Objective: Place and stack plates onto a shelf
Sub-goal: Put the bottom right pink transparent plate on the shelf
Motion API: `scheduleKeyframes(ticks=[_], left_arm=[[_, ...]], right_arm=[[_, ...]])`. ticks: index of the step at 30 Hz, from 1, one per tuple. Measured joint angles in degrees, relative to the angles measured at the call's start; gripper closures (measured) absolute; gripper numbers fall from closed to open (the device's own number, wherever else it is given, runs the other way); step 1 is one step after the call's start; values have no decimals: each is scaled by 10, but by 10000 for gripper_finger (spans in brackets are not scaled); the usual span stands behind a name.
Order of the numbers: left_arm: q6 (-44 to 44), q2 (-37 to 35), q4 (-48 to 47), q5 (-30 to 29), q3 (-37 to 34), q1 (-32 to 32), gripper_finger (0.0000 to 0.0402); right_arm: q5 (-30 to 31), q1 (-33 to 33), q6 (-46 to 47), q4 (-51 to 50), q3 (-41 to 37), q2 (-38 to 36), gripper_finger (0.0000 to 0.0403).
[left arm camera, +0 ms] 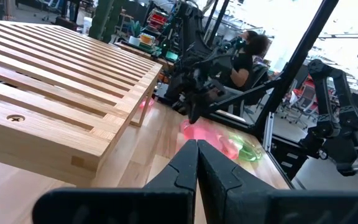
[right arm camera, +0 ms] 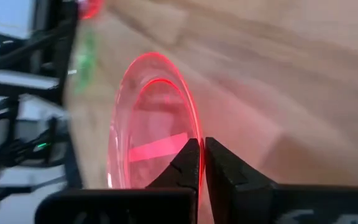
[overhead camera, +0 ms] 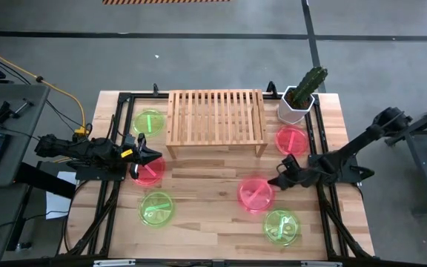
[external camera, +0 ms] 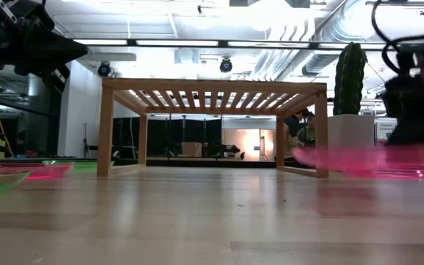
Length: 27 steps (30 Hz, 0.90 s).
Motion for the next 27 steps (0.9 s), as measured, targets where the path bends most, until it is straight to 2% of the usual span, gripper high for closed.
scheduleKeyframes(ticks=[4, 8, 10, 13, 20, 22, 27], left_arm=[[0, 0, 0, 0, 0, 0, 401], [0, 0, 0, 0, 0, 0, 401], [0, 0, 0, 0, 0, 0, 401], [0, 0, 0, 0, 0, 0, 401], [0, 0, 0, 0, 0, 0, 401], [0, 0, 0, 0, 0, 0, 401], [0, 0, 0, 0, 0, 0, 401]], right_arm=[[-27, 0, -28, 55, 0, -27, 403], [-53, 0, -60, 176, 1, -42, 403], [-41, -2, -71, 230, 5, -42, 403], [-1, -19, -98, 227, 43, -42, 403], [126, -136, -129, 124, 183, -41, 403], [132, -180, -148, 60, 227, -42, 403], [151, -294, -157, -170, 339, -26, 403]])
